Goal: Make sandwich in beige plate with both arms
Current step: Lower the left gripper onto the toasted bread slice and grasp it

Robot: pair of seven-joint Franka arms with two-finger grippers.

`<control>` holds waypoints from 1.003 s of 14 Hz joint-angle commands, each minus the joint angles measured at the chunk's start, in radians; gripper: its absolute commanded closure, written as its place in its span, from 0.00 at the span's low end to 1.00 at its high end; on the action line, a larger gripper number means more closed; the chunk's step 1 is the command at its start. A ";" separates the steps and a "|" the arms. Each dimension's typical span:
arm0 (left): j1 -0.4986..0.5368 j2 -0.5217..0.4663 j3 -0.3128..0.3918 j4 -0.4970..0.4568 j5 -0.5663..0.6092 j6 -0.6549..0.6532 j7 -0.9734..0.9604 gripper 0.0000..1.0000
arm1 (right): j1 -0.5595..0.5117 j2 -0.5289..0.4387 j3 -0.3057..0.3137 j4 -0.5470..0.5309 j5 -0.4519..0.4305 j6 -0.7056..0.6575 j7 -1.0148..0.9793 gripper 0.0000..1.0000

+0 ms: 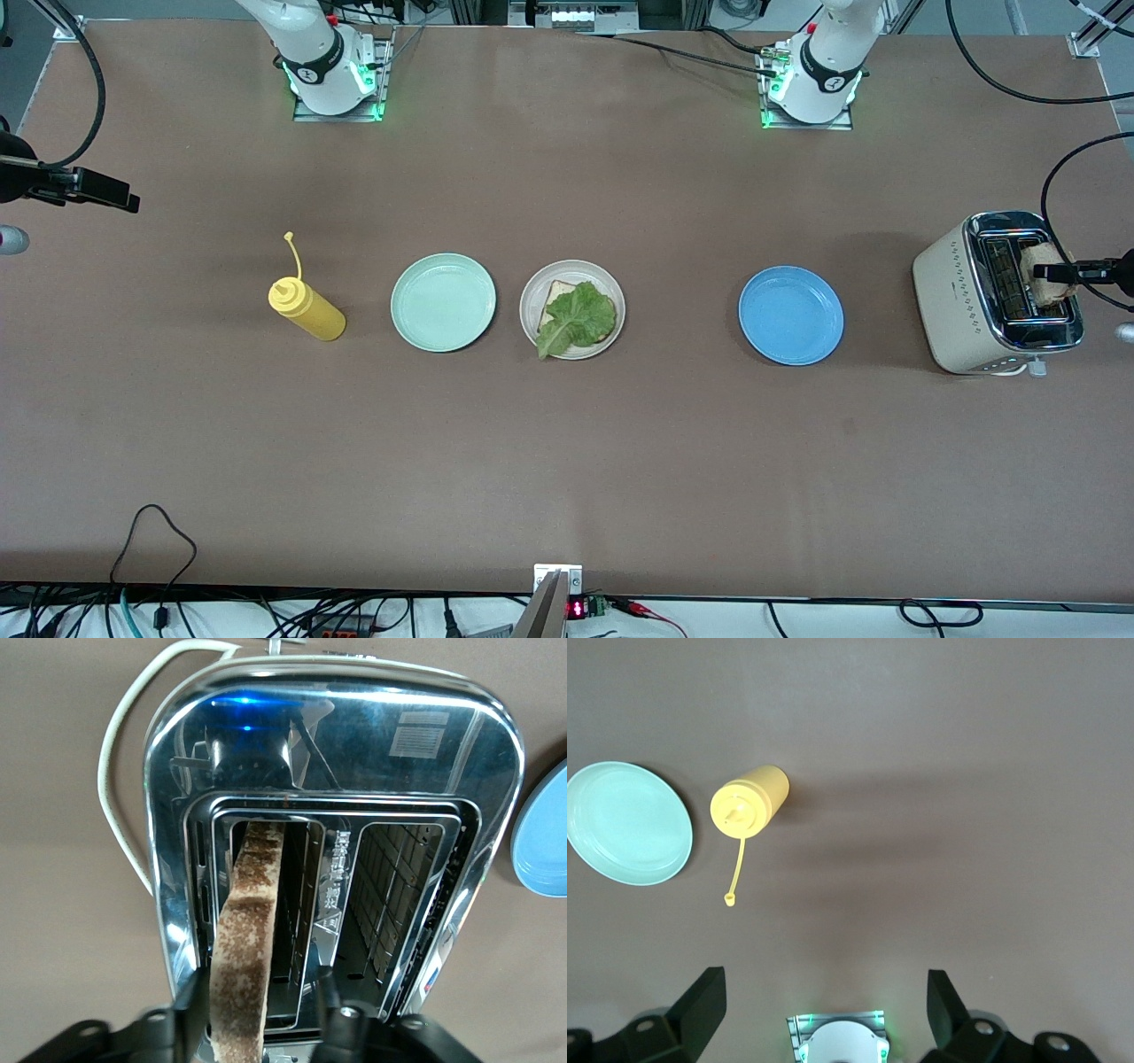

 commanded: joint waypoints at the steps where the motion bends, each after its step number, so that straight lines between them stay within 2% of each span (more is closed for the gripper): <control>1: 0.010 -0.008 -0.007 -0.002 -0.014 -0.011 0.077 0.81 | -0.007 -0.001 0.002 0.009 0.017 0.011 0.001 0.00; 3: 0.010 -0.008 -0.007 0.011 -0.014 -0.011 0.098 0.91 | -0.007 -0.001 0.002 0.009 0.017 0.021 0.001 0.00; 7: 0.008 -0.015 -0.007 0.029 -0.014 -0.011 0.095 0.98 | -0.001 -0.002 0.004 0.009 0.019 0.033 0.001 0.00; 11: 0.005 -0.023 -0.008 0.199 -0.014 -0.234 0.096 0.98 | -0.005 0.001 0.004 0.009 0.022 0.042 0.001 0.00; 14: -0.003 -0.031 -0.018 0.277 -0.036 -0.344 0.101 0.98 | -0.004 0.001 0.004 0.009 0.020 0.044 0.001 0.00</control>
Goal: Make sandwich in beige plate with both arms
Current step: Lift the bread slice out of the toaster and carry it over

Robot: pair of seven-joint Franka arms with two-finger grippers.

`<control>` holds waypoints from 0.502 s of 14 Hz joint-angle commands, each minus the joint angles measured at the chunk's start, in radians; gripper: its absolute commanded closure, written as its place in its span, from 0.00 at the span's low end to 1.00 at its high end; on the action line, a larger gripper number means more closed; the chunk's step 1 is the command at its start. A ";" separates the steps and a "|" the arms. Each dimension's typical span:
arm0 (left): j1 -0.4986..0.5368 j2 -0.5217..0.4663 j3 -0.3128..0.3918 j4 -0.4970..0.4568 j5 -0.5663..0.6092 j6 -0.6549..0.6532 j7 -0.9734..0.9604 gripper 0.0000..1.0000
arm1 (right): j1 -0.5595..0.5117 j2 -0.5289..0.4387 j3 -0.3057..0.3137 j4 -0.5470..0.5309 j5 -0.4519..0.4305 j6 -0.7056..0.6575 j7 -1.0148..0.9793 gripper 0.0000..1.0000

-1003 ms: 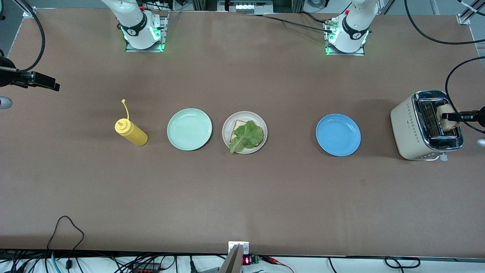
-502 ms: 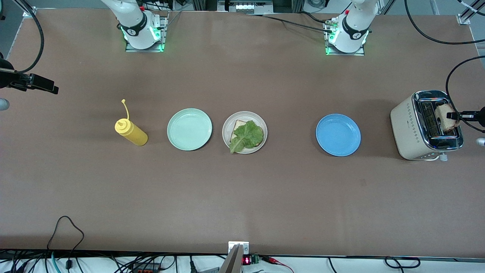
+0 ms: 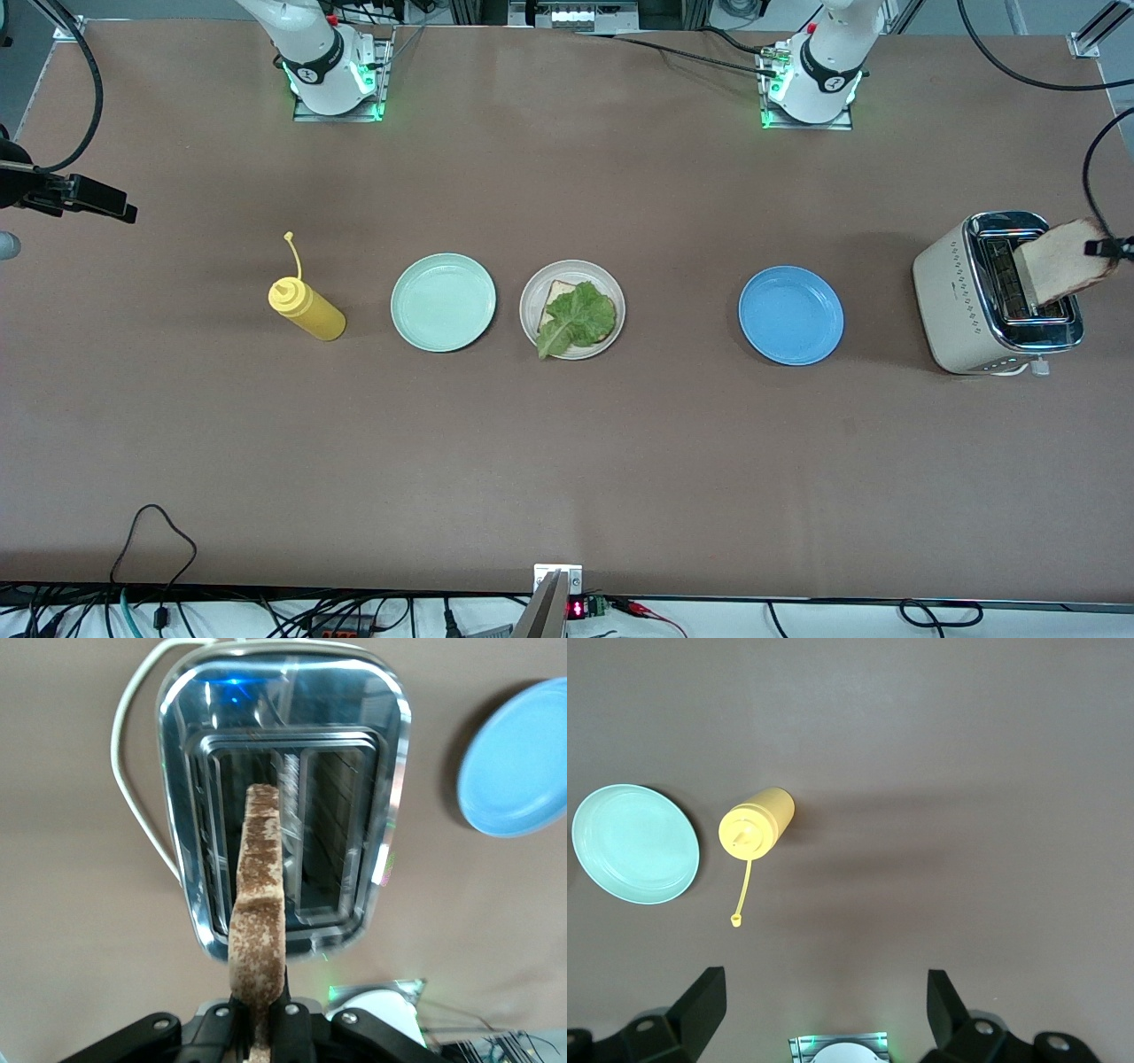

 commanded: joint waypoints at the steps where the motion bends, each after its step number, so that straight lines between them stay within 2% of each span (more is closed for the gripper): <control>1: -0.005 -0.010 -0.013 0.072 -0.018 -0.080 0.031 0.98 | -0.005 0.000 0.003 0.009 0.015 0.002 0.001 0.00; 4: -0.003 -0.091 -0.100 0.067 -0.017 -0.107 0.090 0.98 | -0.006 0.000 0.003 0.009 0.013 0.002 0.001 0.00; 7: -0.003 -0.096 -0.232 0.063 -0.023 -0.151 0.091 0.99 | -0.005 0.000 0.003 0.009 0.015 0.003 0.001 0.00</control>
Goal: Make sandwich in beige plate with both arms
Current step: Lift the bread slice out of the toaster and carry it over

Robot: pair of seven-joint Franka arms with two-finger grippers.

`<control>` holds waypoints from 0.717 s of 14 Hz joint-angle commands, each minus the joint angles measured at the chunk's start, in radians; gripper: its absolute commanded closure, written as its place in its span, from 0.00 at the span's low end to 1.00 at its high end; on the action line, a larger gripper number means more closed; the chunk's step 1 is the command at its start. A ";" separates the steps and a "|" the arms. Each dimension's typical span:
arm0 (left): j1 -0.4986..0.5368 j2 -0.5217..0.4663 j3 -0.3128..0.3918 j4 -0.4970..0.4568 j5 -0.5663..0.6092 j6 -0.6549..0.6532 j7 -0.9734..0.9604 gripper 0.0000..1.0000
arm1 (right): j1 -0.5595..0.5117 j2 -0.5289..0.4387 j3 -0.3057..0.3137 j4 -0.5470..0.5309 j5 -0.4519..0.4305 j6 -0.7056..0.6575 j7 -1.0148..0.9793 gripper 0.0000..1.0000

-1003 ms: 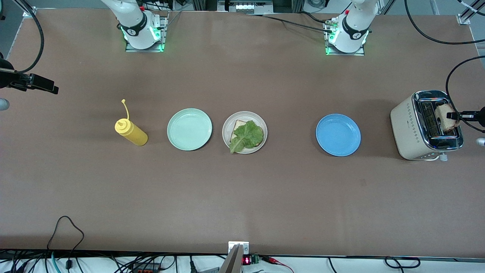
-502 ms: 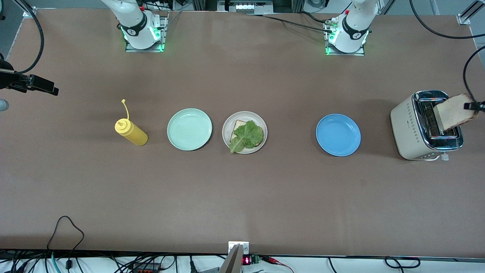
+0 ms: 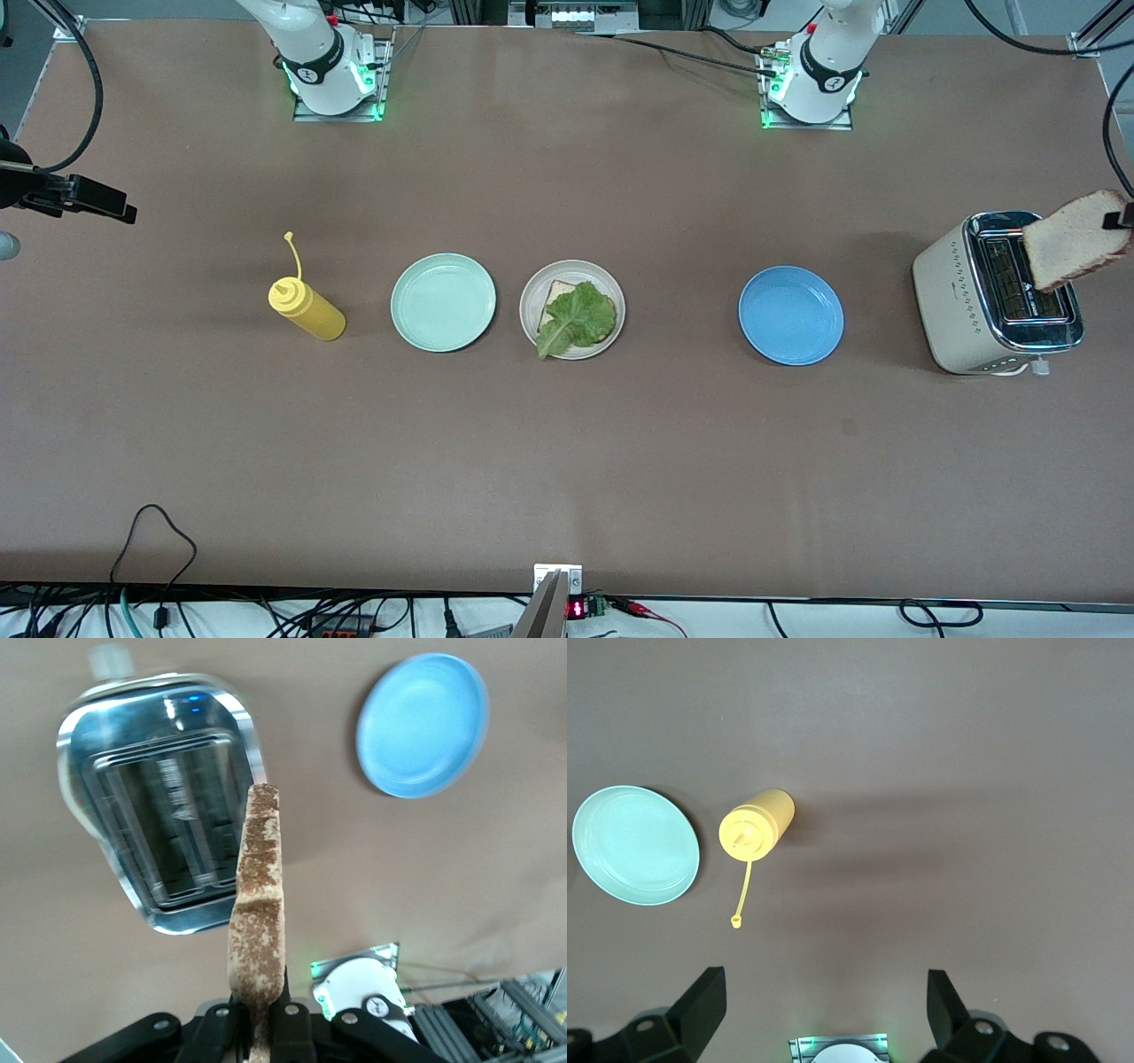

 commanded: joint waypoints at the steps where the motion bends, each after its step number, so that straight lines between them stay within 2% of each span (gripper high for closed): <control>1: 0.005 -0.007 -0.123 -0.011 -0.021 -0.021 0.023 0.99 | -0.006 0.000 0.003 0.009 0.015 0.001 0.001 0.00; 4: -0.027 -0.001 -0.243 -0.013 -0.046 -0.012 -0.054 1.00 | -0.006 0.002 0.003 0.008 0.015 0.002 0.001 0.00; 7: -0.139 0.004 -0.252 -0.014 -0.061 -0.012 -0.248 1.00 | -0.005 0.002 0.003 0.008 0.015 0.007 0.001 0.00; 10: -0.243 0.027 -0.251 -0.017 -0.100 0.002 -0.354 1.00 | -0.005 0.002 0.003 0.008 0.015 0.007 0.001 0.00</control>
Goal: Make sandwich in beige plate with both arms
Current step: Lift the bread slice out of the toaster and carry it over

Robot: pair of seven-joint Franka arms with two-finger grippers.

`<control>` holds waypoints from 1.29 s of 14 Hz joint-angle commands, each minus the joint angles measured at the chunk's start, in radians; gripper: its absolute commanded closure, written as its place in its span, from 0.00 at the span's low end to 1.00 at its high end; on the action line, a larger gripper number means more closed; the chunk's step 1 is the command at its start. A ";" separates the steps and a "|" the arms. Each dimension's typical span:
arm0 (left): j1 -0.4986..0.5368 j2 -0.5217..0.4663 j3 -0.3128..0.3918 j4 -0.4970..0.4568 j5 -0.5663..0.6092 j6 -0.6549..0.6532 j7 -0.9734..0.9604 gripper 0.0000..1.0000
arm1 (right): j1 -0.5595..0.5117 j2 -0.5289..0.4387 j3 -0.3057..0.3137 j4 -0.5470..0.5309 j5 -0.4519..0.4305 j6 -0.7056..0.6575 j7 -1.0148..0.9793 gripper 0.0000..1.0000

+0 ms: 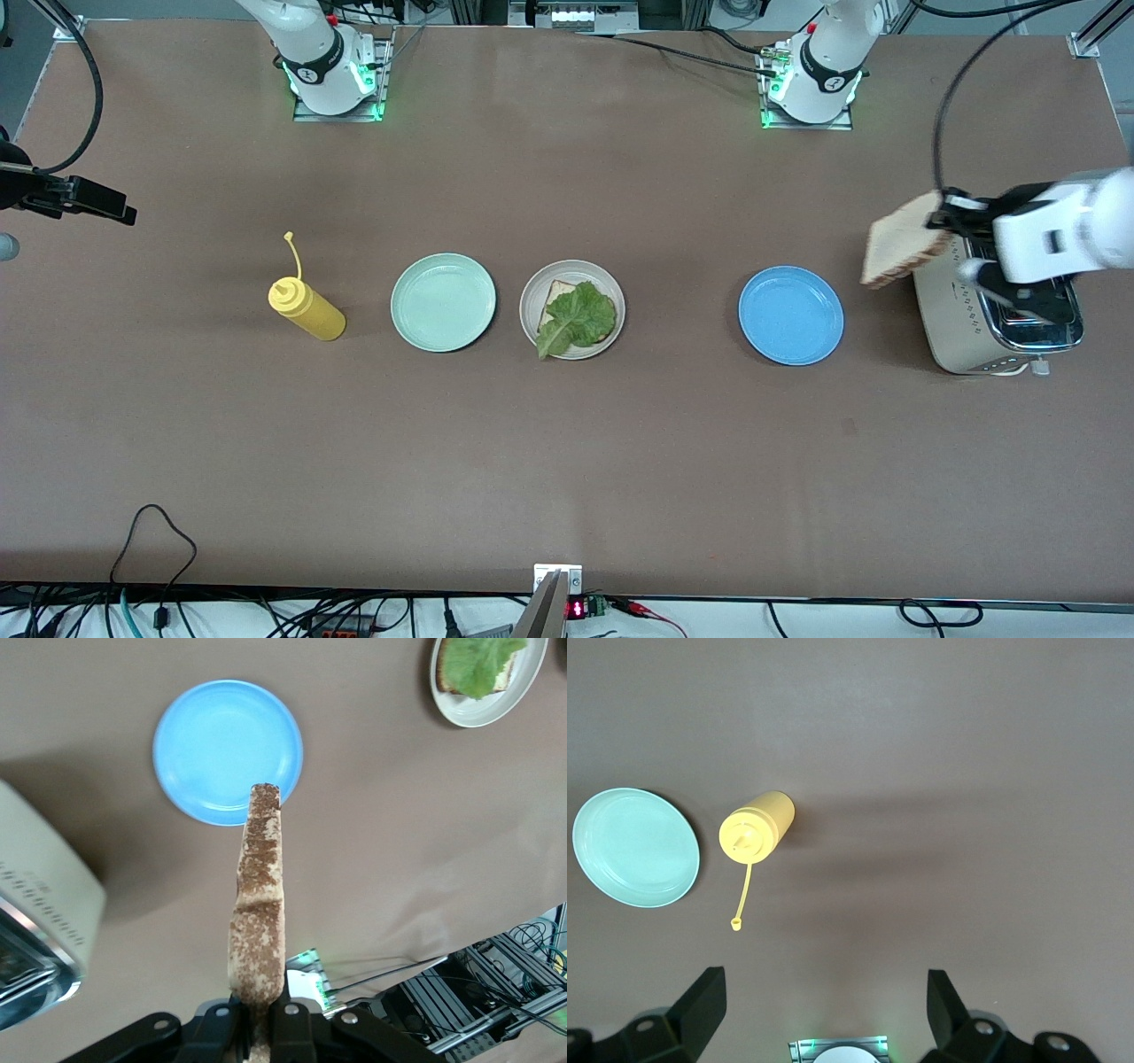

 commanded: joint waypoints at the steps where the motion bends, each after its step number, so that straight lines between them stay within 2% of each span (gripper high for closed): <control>1: -0.063 0.027 0.005 -0.012 -0.057 0.037 -0.074 1.00 | -0.003 0.001 0.003 0.008 0.015 0.001 0.001 0.00; 5: -0.246 0.069 0.009 -0.026 -0.083 0.140 -0.234 1.00 | -0.005 0.002 0.003 0.008 0.015 0.001 0.001 0.00; 10: -0.349 0.121 0.014 -0.078 -0.160 0.391 -0.373 1.00 | 0.001 0.001 0.005 0.008 0.015 0.001 0.001 0.00; 14: -0.392 0.170 0.015 -0.182 -0.246 0.620 -0.378 1.00 | 0.003 0.001 0.011 0.008 0.013 0.001 0.004 0.00; 16: -0.427 0.170 0.026 -0.255 -0.331 0.663 -0.378 1.00 | 0.003 0.001 0.011 0.008 0.015 0.001 0.004 0.00; 18: -0.447 0.173 0.057 -0.281 -0.463 0.711 -0.378 1.00 | 0.003 0.001 0.011 0.008 0.015 0.001 0.004 0.00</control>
